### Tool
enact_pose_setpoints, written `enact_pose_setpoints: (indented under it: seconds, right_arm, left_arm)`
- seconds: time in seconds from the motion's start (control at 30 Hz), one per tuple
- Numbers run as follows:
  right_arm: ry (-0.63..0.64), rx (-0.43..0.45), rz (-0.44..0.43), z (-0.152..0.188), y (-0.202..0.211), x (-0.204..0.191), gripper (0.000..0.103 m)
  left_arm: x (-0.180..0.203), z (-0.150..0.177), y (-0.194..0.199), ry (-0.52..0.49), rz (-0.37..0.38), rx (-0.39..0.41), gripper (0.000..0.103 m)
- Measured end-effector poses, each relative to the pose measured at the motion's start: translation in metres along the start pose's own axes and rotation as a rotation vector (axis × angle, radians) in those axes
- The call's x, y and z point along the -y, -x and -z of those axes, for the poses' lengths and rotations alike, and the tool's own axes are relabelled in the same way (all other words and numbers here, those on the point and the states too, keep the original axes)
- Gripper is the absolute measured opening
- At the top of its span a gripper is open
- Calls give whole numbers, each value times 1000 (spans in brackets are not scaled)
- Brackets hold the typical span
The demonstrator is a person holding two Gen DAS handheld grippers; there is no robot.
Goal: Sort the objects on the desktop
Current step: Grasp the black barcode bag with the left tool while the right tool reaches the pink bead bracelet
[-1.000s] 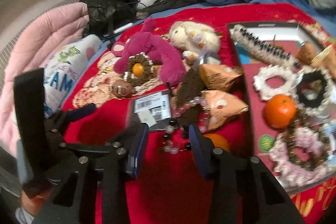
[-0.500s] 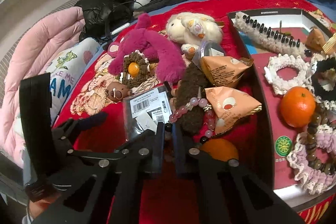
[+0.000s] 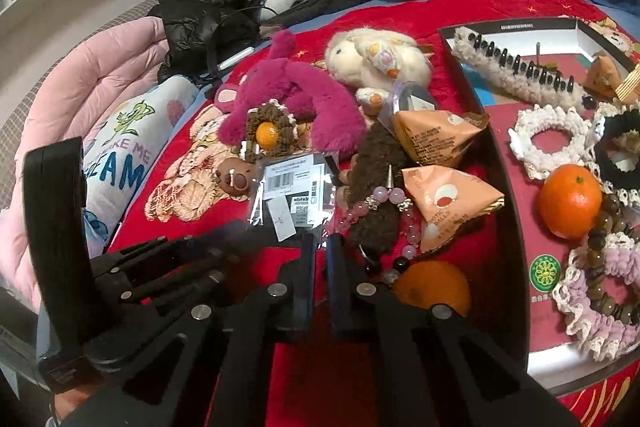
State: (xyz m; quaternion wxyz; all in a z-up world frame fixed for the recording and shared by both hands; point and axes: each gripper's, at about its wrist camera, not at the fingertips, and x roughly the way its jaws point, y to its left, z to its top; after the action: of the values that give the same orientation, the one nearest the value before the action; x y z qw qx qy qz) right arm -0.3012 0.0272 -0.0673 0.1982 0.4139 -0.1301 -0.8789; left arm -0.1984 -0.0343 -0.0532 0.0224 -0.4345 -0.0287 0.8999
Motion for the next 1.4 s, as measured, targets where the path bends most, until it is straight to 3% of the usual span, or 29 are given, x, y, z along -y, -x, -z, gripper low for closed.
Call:
enact_pose_setpoints:
  seconds: [0.53,0.87,1.13,1.27,1.4]
  right_arm:
    - [-55,64,-72,-7,27,9,3]
    - [-1,59,87,-4,20,14,8]
    - [71,82,196,-4,16,9,27]
    - [48,82,187,-5,15,18,26]
    - [53,80,160,-4,14,14,31]
  left_arm:
    - [1,4,49,-19,-30,122,0]
    - [7,13,79,-44,-69,184,0]
    - [12,19,62,-68,-72,140,0]
    - [18,20,59,-82,-61,133,0]
    - [24,22,58,-98,-58,133,0]
